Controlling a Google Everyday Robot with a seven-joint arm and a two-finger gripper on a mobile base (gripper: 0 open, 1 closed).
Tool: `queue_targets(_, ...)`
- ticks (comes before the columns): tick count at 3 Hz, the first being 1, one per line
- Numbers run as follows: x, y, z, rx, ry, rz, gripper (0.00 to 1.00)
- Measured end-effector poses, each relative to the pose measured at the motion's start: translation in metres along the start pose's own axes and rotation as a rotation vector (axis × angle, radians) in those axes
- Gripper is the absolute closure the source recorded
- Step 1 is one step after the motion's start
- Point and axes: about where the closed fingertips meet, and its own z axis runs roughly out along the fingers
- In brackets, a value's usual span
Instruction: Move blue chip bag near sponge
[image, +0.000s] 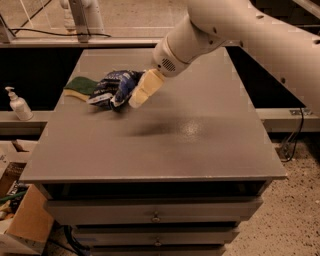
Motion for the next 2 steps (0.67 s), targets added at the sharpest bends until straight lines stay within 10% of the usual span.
queue_targets(2, 0.062, 0.012, -0.063, -0.029, -0.085, 0.055, 0.00)
